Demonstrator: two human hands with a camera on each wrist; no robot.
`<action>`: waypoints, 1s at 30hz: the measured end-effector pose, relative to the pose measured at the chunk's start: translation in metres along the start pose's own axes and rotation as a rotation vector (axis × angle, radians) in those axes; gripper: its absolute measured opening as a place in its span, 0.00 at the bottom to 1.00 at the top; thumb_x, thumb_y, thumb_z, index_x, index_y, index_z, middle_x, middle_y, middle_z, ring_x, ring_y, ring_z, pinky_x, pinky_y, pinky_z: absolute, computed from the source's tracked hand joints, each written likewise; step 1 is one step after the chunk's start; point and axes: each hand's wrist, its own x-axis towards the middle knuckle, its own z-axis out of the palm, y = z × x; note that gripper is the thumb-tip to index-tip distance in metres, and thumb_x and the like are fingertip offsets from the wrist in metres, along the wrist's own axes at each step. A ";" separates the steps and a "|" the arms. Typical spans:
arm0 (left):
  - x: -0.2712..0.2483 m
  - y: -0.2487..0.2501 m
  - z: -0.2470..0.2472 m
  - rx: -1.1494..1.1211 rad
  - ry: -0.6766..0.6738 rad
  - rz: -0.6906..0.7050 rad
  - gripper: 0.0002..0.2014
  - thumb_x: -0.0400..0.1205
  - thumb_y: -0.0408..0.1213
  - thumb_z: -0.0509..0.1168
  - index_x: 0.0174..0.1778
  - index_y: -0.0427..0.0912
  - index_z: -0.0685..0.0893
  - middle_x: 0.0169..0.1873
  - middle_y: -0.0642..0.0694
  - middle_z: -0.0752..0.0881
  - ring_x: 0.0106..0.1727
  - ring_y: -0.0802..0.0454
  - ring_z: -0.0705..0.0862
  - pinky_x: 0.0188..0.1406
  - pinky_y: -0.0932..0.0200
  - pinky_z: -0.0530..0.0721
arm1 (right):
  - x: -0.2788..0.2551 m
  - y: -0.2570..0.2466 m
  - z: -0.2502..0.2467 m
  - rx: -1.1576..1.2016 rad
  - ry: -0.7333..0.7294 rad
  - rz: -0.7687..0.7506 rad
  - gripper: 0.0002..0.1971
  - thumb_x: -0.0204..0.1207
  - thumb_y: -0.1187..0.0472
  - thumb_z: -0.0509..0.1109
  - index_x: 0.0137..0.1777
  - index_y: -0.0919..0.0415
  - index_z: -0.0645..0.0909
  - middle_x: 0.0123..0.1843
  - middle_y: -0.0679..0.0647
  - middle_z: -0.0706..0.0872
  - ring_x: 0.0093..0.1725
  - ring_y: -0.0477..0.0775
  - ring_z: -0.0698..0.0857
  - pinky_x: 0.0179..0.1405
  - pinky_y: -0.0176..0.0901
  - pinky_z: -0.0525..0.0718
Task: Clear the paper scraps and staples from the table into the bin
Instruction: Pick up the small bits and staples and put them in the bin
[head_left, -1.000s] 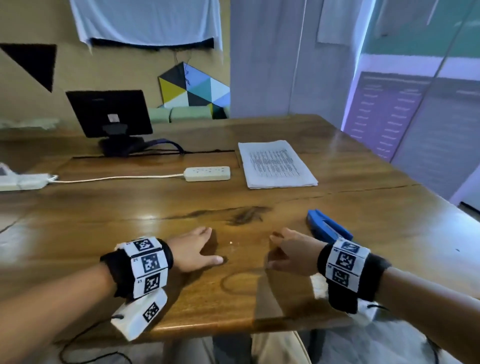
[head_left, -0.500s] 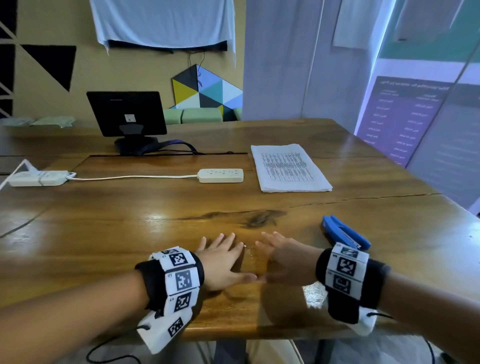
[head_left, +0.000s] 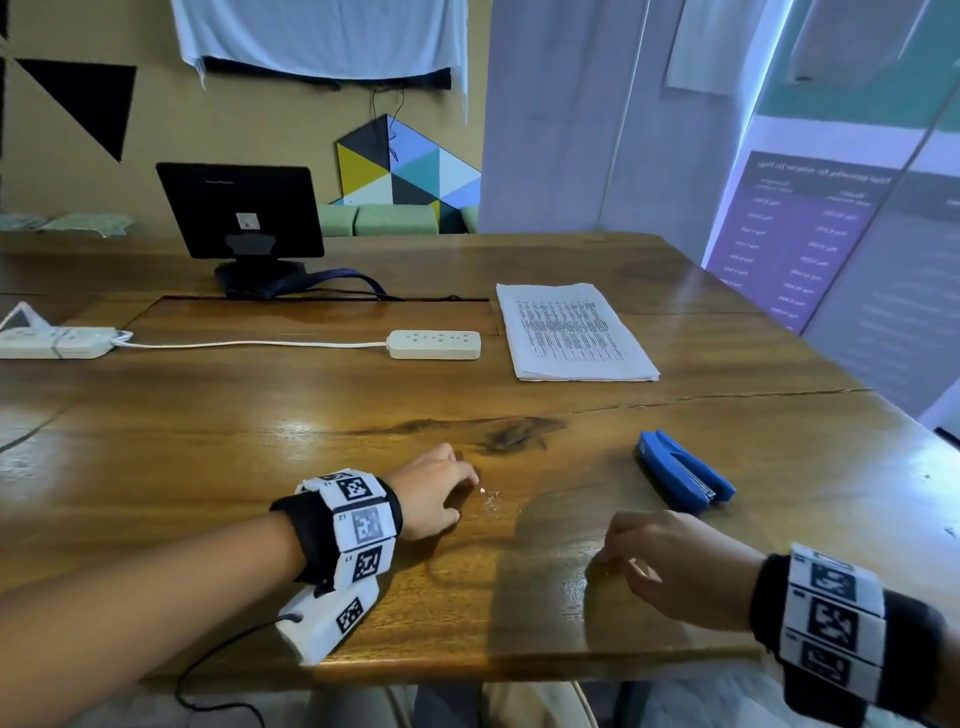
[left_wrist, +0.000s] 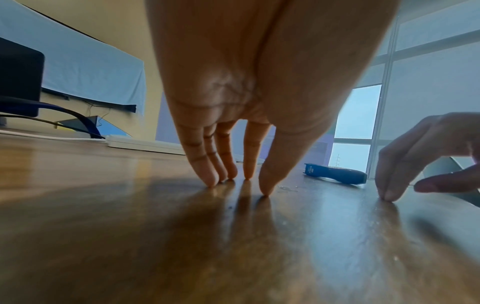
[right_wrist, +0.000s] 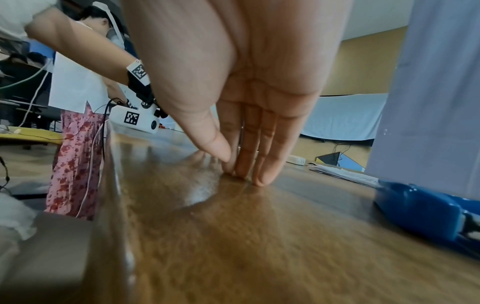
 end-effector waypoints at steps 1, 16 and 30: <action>0.002 0.003 0.000 -0.005 -0.002 0.015 0.21 0.81 0.36 0.63 0.71 0.48 0.72 0.63 0.47 0.71 0.66 0.50 0.73 0.67 0.57 0.74 | 0.003 -0.001 0.001 0.010 0.008 -0.004 0.16 0.81 0.57 0.58 0.65 0.46 0.80 0.62 0.39 0.79 0.57 0.39 0.81 0.61 0.28 0.76; -0.002 0.001 -0.019 -0.066 -0.008 -0.005 0.06 0.78 0.36 0.68 0.50 0.43 0.84 0.50 0.48 0.85 0.50 0.52 0.81 0.50 0.60 0.79 | 0.085 -0.030 -0.016 -0.037 0.005 -0.061 0.12 0.81 0.59 0.62 0.58 0.58 0.84 0.56 0.52 0.85 0.51 0.48 0.82 0.61 0.42 0.82; -0.086 -0.107 -0.028 -0.067 -0.019 -0.369 0.38 0.80 0.62 0.51 0.82 0.45 0.53 0.82 0.45 0.58 0.81 0.49 0.61 0.79 0.54 0.62 | 0.062 -0.028 -0.002 -0.252 -0.380 0.091 0.61 0.53 0.18 0.37 0.80 0.58 0.28 0.82 0.51 0.27 0.83 0.53 0.35 0.82 0.58 0.46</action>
